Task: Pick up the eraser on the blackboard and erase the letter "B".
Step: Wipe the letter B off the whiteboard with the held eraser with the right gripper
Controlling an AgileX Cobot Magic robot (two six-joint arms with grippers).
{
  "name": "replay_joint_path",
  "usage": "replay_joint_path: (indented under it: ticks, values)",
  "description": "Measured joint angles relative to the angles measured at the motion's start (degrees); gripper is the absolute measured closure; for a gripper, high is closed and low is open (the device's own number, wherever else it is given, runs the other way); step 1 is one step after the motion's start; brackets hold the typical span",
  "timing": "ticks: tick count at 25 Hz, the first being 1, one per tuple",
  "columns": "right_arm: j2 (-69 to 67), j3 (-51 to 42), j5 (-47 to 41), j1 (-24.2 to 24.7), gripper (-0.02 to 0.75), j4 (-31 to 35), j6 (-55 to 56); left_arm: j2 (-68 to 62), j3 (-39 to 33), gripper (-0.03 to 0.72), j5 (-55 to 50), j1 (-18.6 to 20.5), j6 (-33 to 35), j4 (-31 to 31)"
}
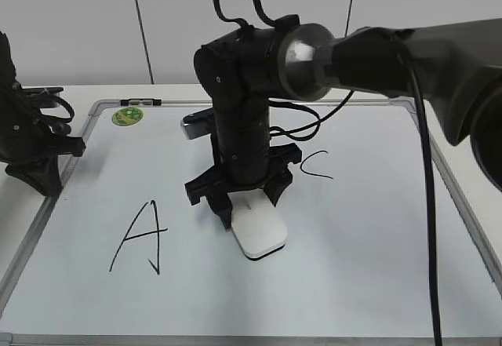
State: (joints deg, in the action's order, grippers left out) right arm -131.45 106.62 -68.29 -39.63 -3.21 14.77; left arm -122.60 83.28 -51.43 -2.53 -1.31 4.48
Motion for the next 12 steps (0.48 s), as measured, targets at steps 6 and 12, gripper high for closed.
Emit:
replay_joint_path:
  ticks: [6,12]
  values:
    - [0.0,0.0,-0.33,1.27,0.213,-1.67,0.3,0.0,0.0,0.666,0.0,0.0,0.0,-0.21]
    - [0.0,0.09,-0.55,4.81,0.213,-4.54,1.39,0.0,0.0,0.666,0.0,0.0,0.0,-0.29]
